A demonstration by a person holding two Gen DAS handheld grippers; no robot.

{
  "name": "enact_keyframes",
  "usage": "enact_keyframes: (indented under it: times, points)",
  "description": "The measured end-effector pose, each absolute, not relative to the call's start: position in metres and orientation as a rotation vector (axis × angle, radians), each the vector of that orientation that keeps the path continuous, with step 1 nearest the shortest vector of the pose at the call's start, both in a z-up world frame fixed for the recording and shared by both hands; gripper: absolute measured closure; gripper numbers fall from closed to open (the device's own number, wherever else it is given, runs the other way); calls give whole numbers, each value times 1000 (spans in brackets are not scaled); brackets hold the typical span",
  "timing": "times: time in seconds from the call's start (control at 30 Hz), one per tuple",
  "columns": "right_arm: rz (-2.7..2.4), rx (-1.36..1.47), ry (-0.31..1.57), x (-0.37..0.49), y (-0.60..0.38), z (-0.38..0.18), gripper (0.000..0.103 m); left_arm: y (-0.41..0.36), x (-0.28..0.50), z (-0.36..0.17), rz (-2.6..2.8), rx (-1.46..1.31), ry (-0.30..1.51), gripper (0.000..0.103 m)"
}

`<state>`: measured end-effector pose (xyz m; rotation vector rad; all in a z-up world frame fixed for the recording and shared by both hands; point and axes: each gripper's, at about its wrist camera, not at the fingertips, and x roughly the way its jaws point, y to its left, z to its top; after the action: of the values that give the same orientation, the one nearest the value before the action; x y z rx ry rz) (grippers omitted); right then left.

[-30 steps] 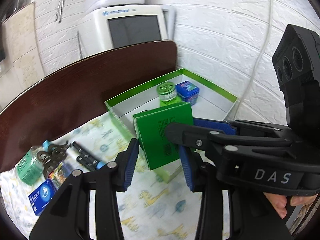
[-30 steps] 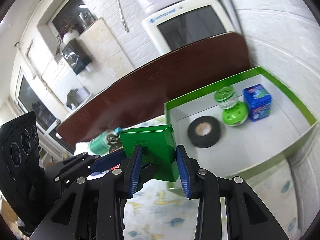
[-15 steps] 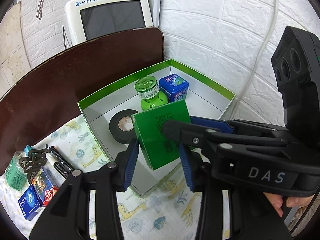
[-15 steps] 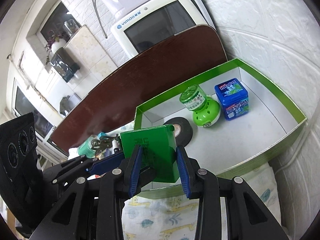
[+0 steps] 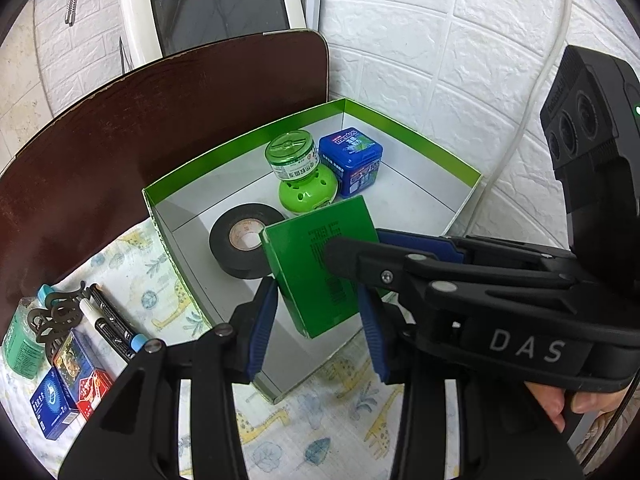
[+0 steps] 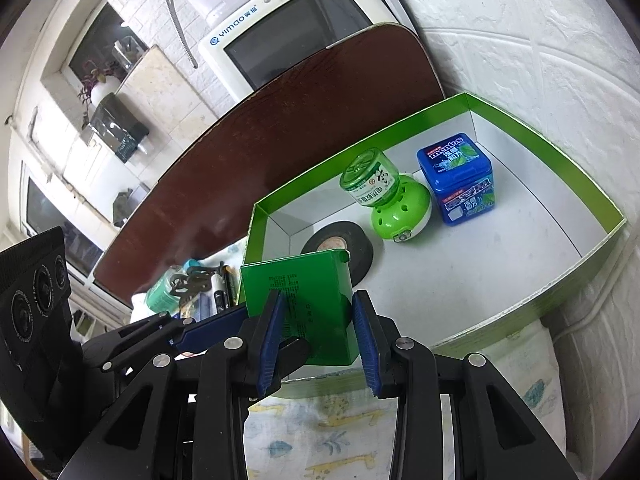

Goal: Organize rigid objects
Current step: 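Open the right tool to release the green box and withdraw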

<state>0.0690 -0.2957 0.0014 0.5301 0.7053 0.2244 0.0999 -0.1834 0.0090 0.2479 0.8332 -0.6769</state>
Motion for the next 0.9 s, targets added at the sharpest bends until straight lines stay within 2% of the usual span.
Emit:
enact_keyframes:
  times: [0.27, 0.37, 0.43, 0.7, 0.9]
  points:
    - [195, 551, 734, 73, -298, -3, 66, -185, 100, 3, -677, 244, 876, 62]
    - [188, 547, 718, 70, -296, 1, 66, -178, 99, 6, -668, 232, 864, 58]
    - [184, 545, 712, 69, -295, 3, 66, -172, 98, 9, -655, 213, 860, 48]
    - [199, 526, 704, 66, -279, 13, 66, -139, 89, 20, -609, 165, 821, 43]
    - [264, 484, 723, 74, -245, 18, 66, -86, 88, 19, -500, 122, 818, 42]
